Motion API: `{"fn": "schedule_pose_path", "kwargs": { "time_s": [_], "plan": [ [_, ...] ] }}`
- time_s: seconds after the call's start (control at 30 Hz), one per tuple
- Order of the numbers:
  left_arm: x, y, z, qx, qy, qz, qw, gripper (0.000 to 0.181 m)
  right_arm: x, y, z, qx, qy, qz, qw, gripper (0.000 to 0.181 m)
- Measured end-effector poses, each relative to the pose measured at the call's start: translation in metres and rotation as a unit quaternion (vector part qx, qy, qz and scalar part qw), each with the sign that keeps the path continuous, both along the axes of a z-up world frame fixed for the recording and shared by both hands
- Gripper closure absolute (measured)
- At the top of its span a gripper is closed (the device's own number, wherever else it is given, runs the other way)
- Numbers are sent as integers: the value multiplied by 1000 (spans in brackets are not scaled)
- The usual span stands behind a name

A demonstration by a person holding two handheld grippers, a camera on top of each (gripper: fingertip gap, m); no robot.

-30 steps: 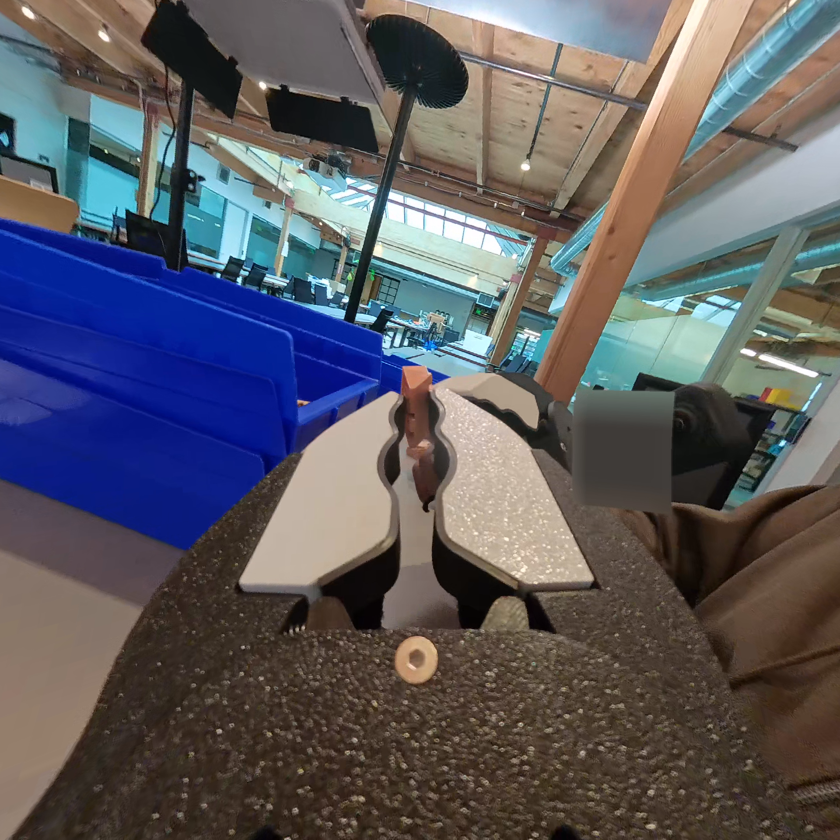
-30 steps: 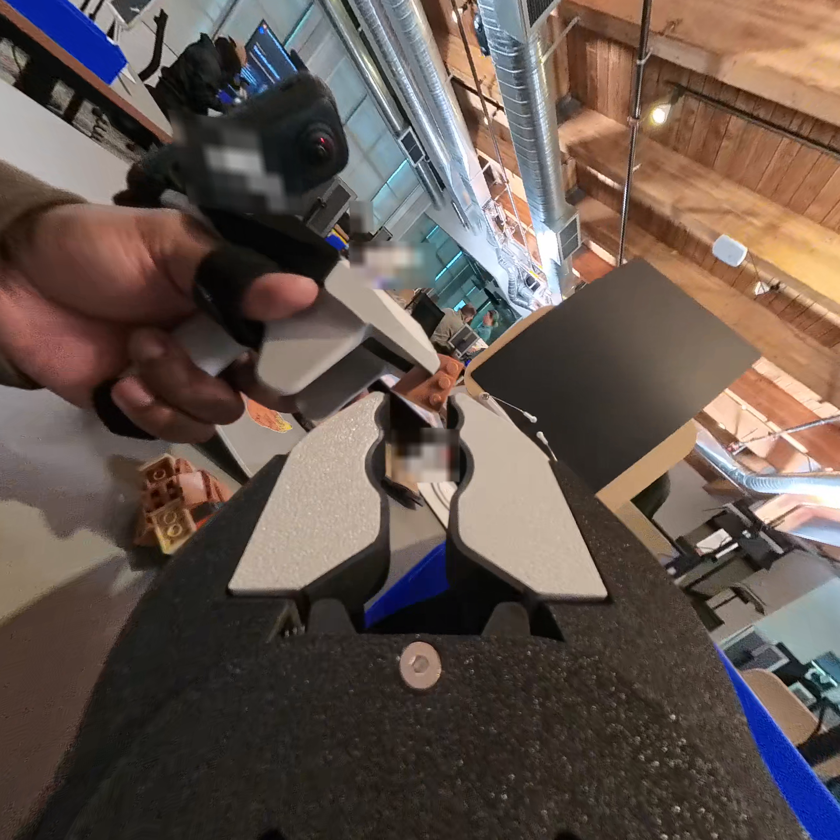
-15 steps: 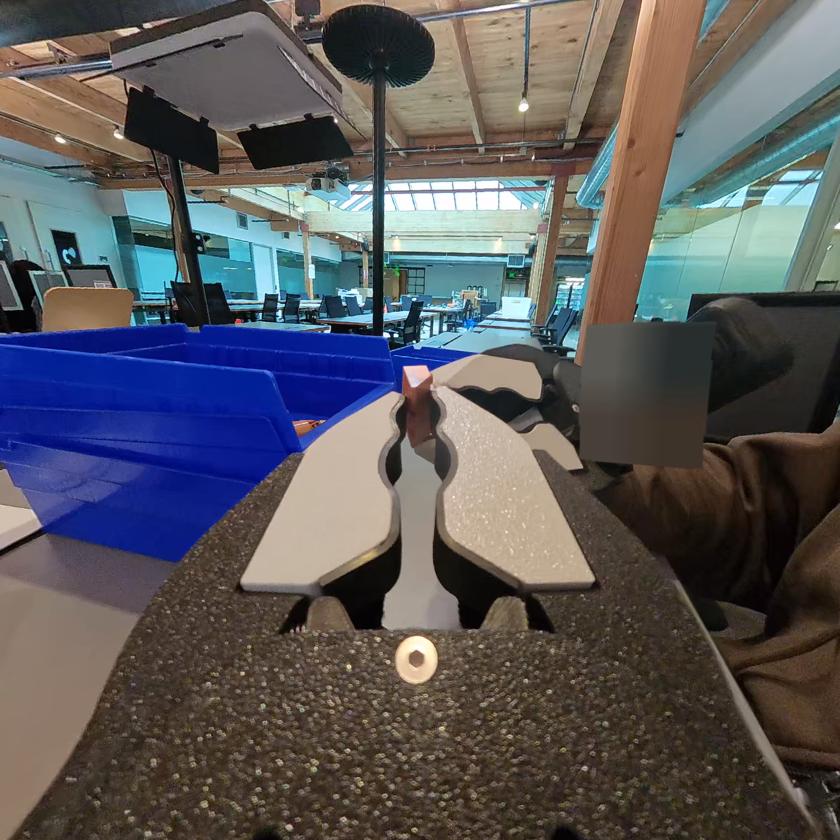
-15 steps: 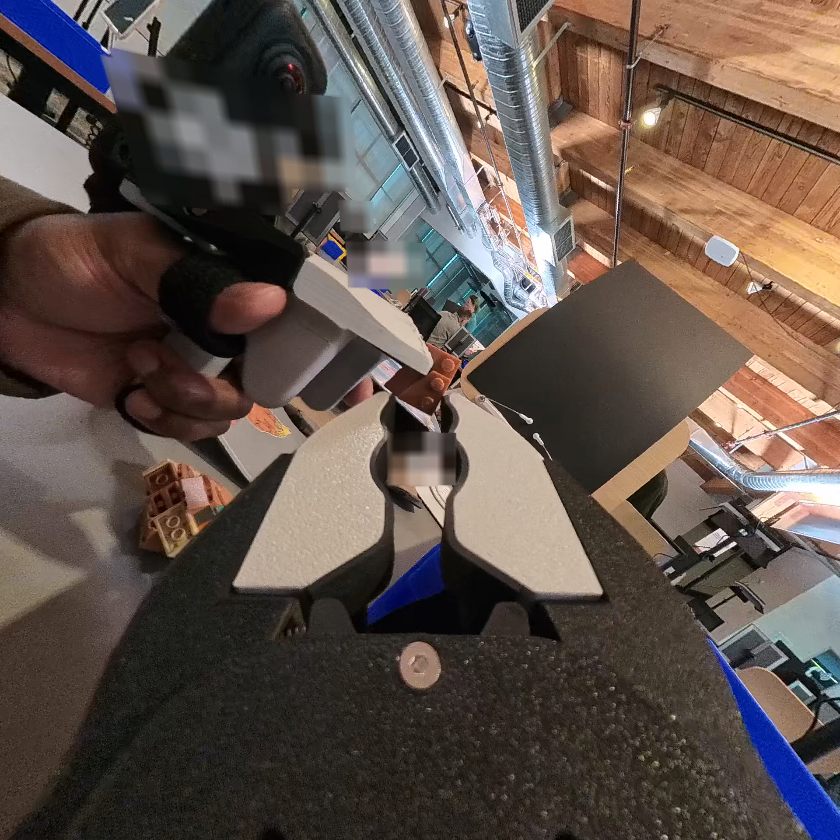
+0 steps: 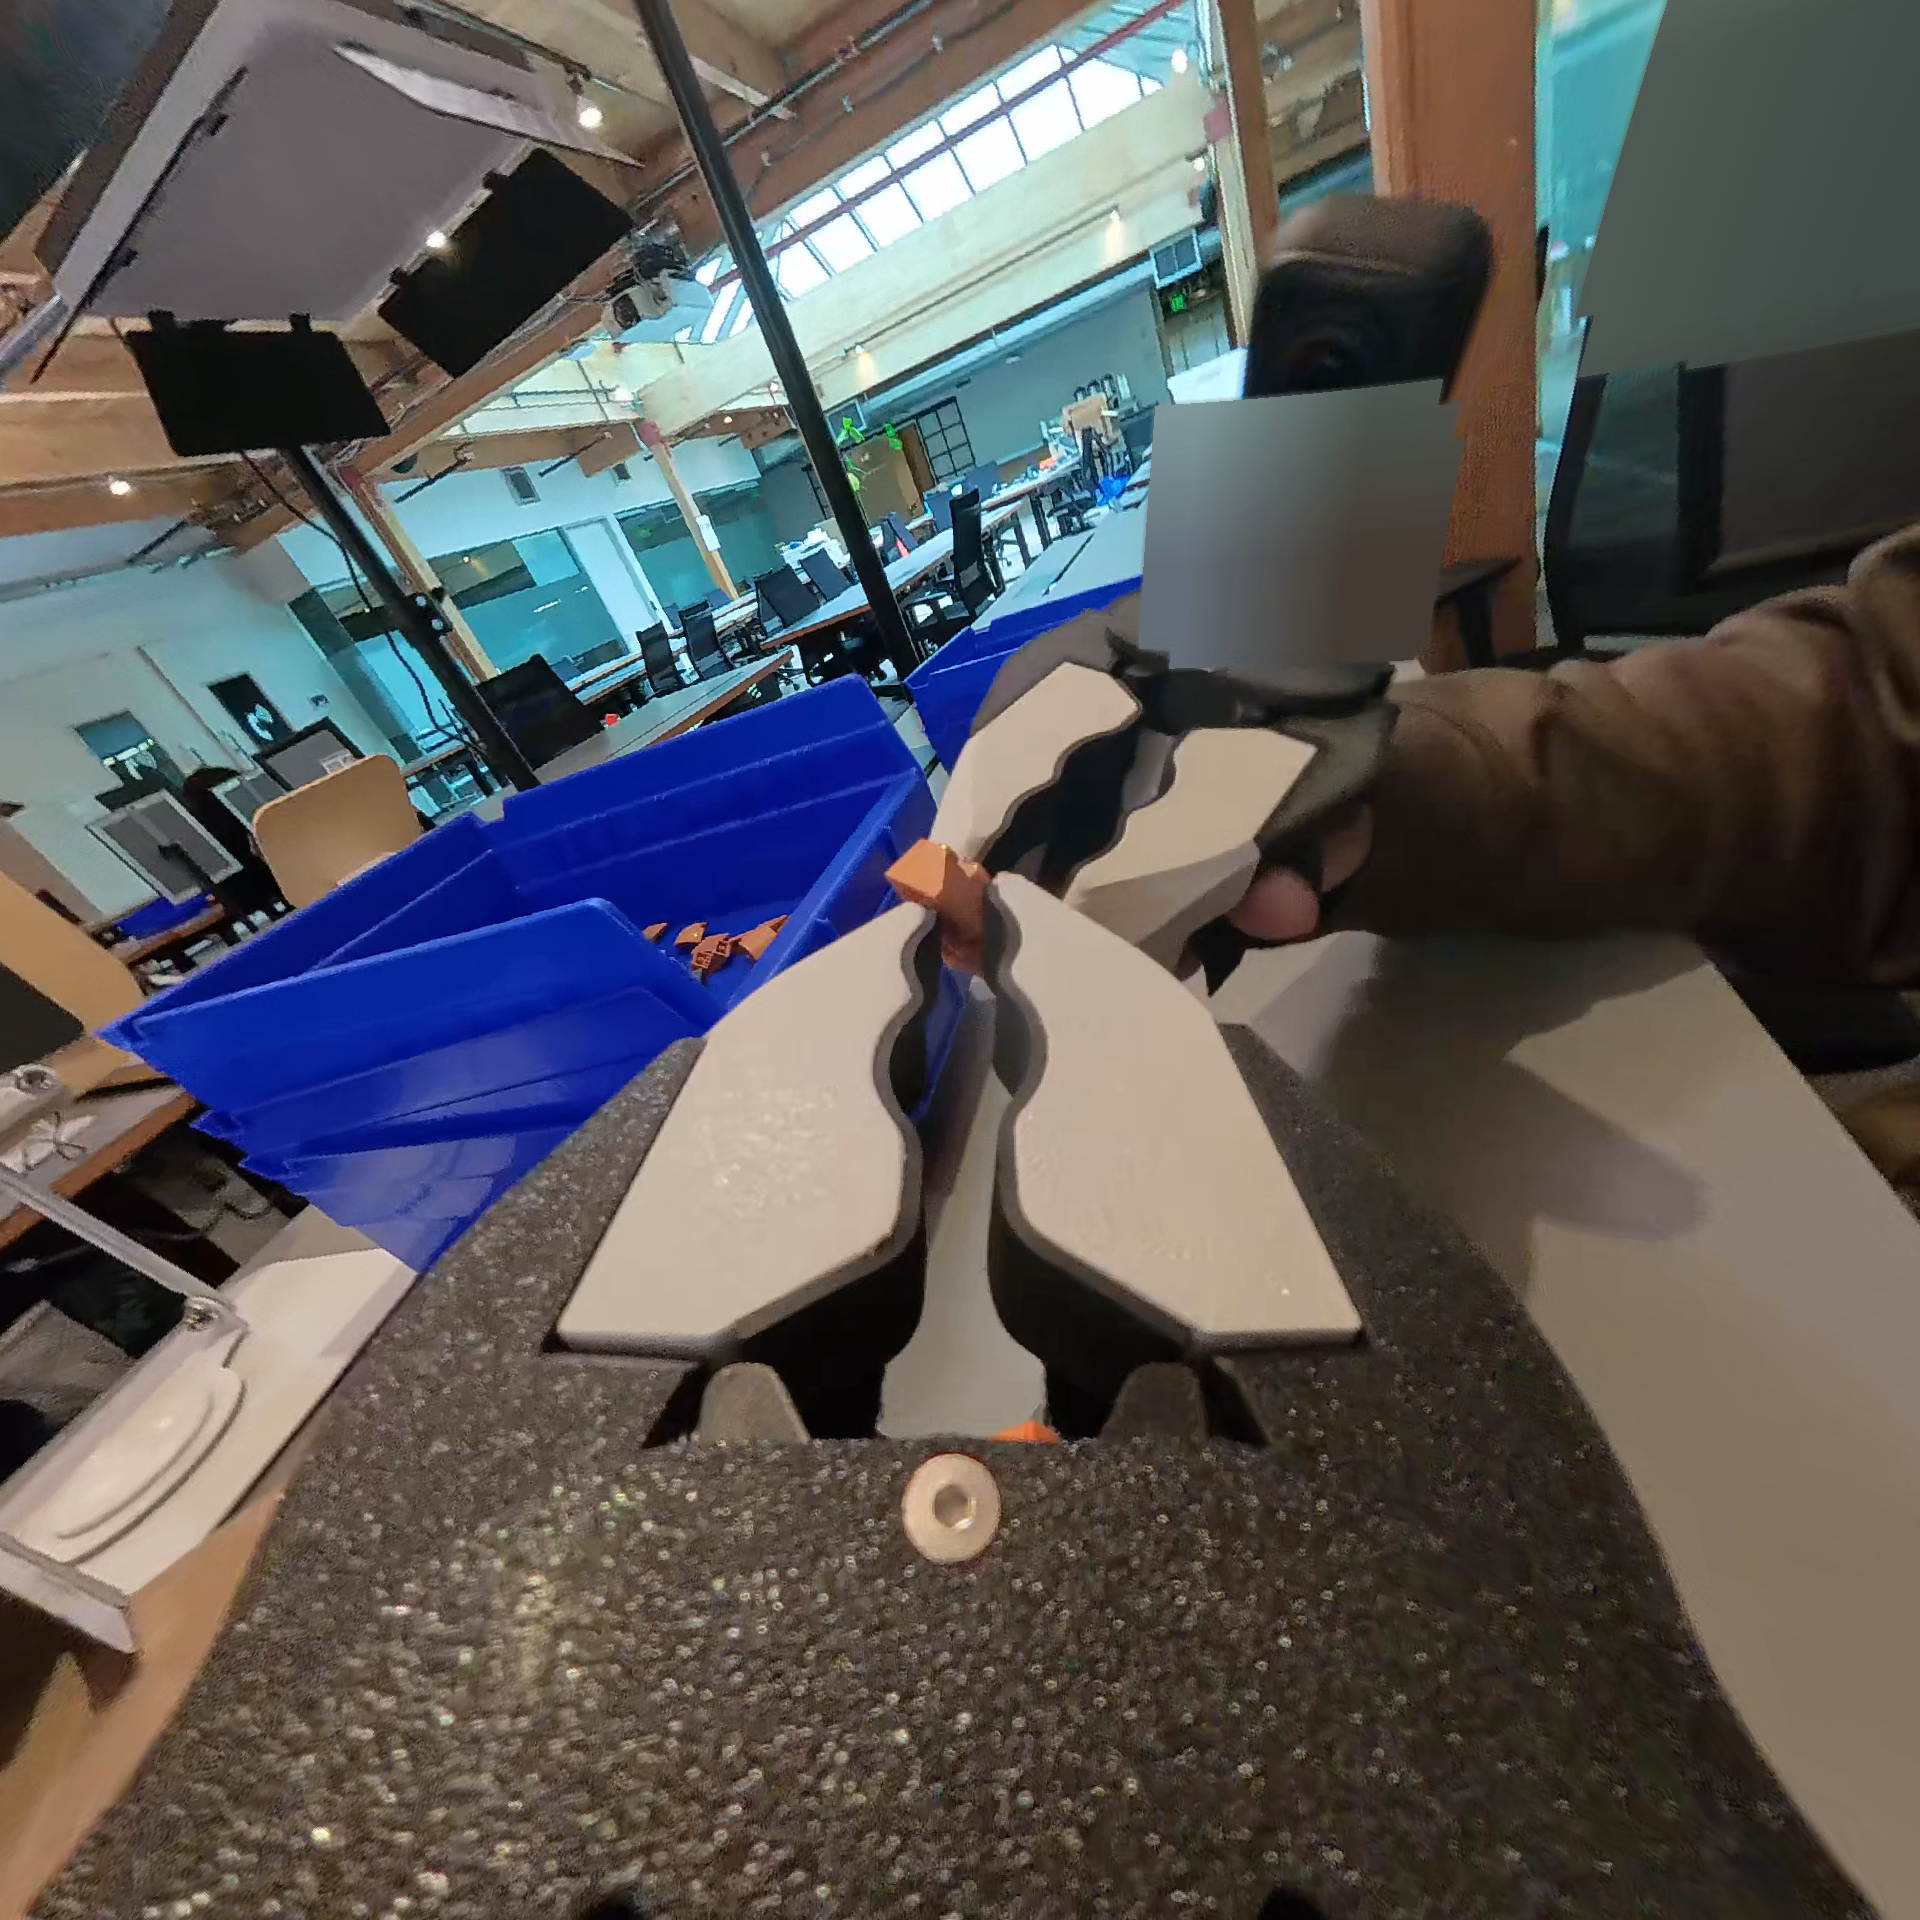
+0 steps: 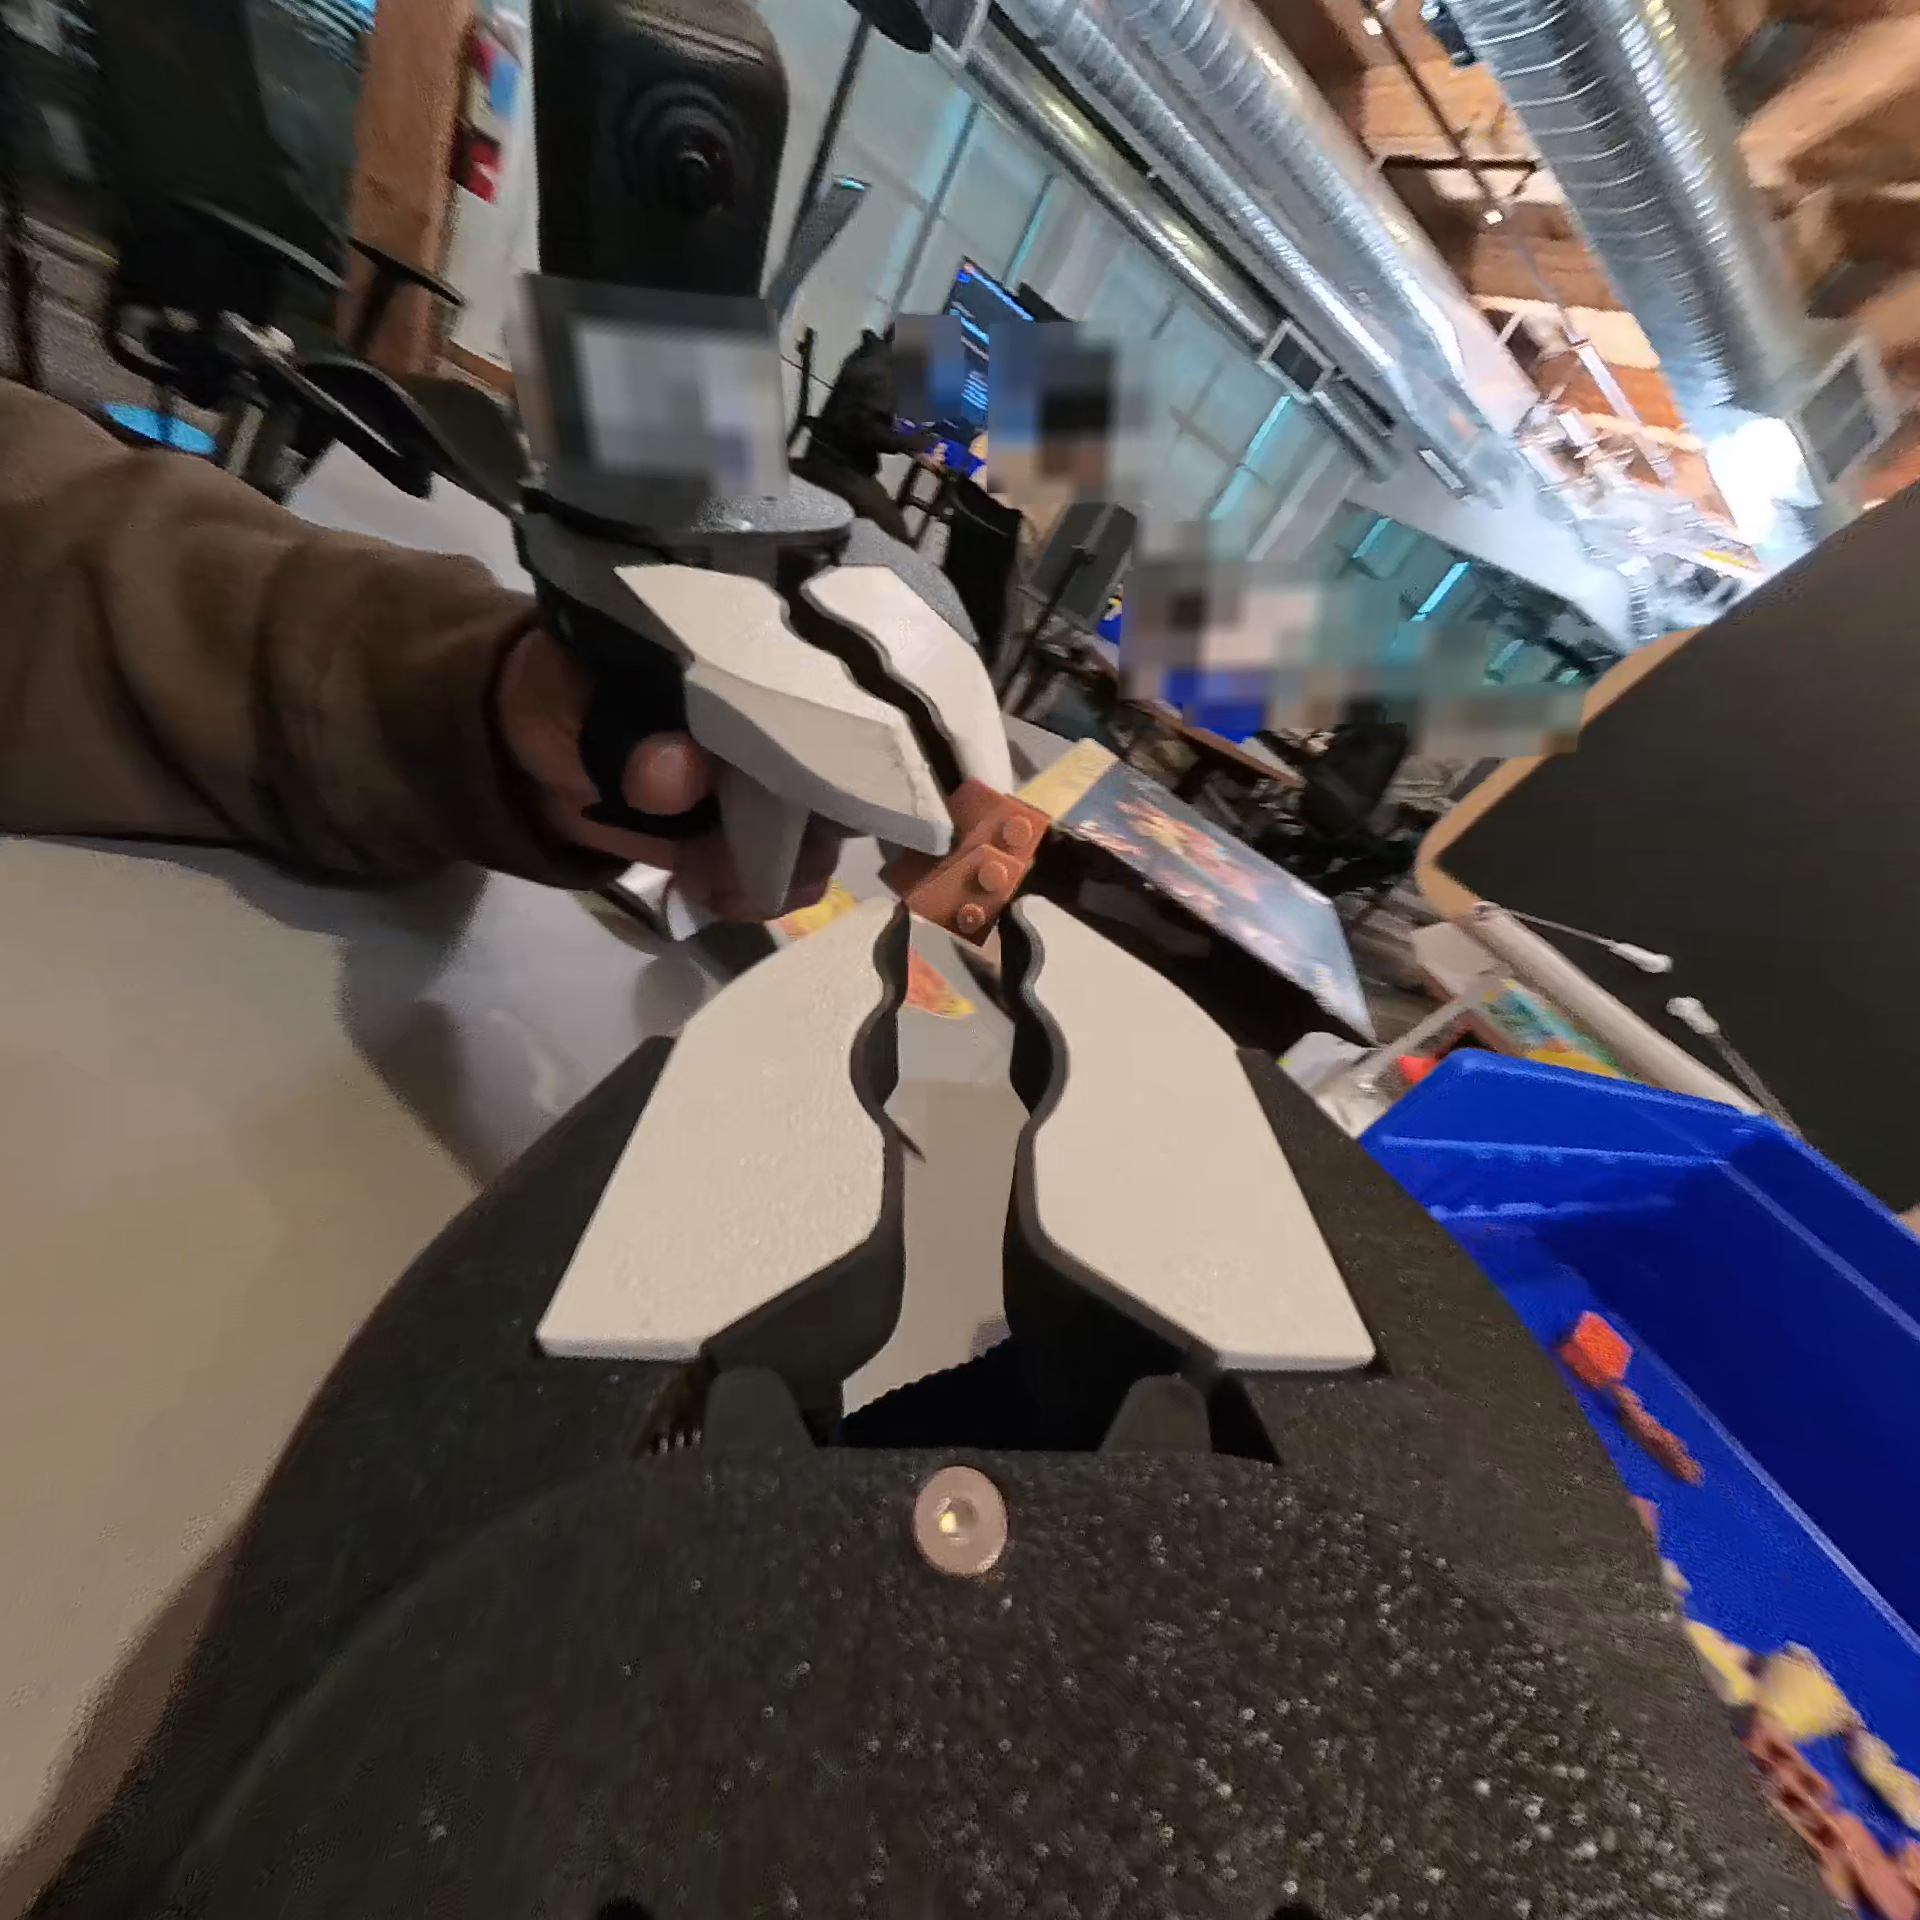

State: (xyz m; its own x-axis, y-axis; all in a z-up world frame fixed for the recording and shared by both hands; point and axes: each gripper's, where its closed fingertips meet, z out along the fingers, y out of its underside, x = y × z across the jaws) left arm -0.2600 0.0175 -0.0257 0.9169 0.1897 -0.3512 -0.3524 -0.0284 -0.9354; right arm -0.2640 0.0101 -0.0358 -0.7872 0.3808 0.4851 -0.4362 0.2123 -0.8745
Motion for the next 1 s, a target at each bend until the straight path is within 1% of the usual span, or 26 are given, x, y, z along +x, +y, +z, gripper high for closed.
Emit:
{"fn": "schedule_pose_path", "kwargs": {
  "time_s": [0.13, 0.27, 0.33, 0.43, 0.53, 0.63, 0.83, 0.93, 1.0],
  "plan": [
    [2, 1, -4, -23, 32, 4, 999, 175, 3, 1, -5, -8, -48, 41, 998, 164],
    [1, 2, -4, -11, 17, 0, 1000, 173, 1, 2, -6, -9, -44, 36, 998, 164],
    [0, 3, -5, 2, -23, -13, 1000, 172, -1, 3, -5, 4, -10, 15, 1000, 164],
    [-5, -1, 6, 53, -94, -25, 994, 170, -5, 4, -7, 46, 78, -38, 995, 165],
    [-9, -5, 13, 78, -180, -43, 980, 169, -11, 4, -10, 92, 158, -92, 979, 165],
    [-12, -3, 9, 74, -230, -51, 969, 164, -17, 3, -13, 125, 203, -136, 962, 165],
    [-15, 6, -6, 45, -252, -33, 966, 162, -19, 2, -10, 144, 243, -173, 944, 165],
    [-14, 6, -5, 50, -250, -38, 966, 168, -19, 2, -8, 148, 257, -183, 937, 165],
    [-13, 6, -4, 55, -249, -41, 966, 169, -18, 2, -7, 151, 269, -188, 932, 165]
  ]
}}
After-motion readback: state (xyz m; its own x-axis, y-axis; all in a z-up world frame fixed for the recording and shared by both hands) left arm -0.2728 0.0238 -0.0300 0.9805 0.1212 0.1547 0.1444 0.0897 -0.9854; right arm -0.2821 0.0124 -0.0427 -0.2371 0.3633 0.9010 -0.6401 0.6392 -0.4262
